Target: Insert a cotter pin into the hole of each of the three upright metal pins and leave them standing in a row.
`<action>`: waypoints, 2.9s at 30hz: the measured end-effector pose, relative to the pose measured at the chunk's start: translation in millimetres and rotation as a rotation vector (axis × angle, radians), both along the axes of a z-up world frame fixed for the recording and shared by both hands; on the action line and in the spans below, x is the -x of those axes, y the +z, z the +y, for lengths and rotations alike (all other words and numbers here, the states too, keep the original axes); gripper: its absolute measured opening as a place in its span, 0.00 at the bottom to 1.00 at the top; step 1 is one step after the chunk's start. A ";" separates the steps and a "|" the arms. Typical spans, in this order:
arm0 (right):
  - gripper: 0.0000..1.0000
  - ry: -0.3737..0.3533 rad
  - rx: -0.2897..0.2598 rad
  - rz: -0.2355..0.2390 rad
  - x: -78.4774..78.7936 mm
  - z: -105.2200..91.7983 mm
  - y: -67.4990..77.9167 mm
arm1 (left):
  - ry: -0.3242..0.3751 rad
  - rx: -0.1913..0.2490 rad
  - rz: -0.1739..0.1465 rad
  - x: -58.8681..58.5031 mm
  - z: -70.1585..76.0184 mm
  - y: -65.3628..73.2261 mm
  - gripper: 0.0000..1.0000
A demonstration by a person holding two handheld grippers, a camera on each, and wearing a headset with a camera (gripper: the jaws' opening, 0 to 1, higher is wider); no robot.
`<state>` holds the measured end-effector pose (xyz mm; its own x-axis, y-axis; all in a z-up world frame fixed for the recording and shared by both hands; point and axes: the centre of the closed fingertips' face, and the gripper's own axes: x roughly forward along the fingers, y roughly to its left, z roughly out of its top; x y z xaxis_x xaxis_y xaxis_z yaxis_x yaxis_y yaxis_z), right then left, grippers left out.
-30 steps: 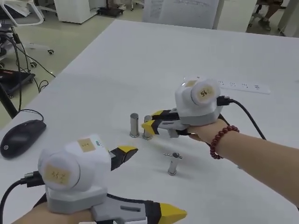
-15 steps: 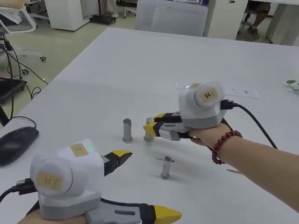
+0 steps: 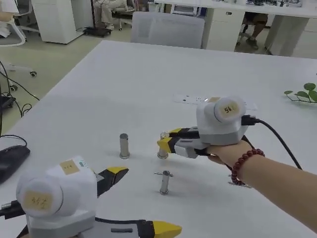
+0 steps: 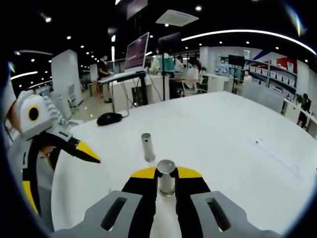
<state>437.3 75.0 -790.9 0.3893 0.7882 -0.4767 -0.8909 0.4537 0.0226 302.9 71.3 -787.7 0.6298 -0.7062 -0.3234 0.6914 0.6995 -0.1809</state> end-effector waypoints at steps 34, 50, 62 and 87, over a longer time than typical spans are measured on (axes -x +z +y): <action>0.13 -0.127 0.036 0.015 36.6 -68.0 -8.1 | 0.018 -0.002 0.002 1.9 -7.3 7.1 0.91; 0.13 -0.158 0.043 0.041 54.8 -78.2 -20.7 | 0.004 -0.012 0.000 6.5 -11.8 8.1 0.89; 0.13 -0.167 0.053 0.042 61.9 -85.0 -29.9 | -0.008 -0.012 0.004 9.2 -14.8 8.2 0.88; 0.14 -0.089 -0.005 0.060 64.3 -84.9 -29.9 | -0.014 -0.029 0.018 8.4 -15.3 3.9 0.87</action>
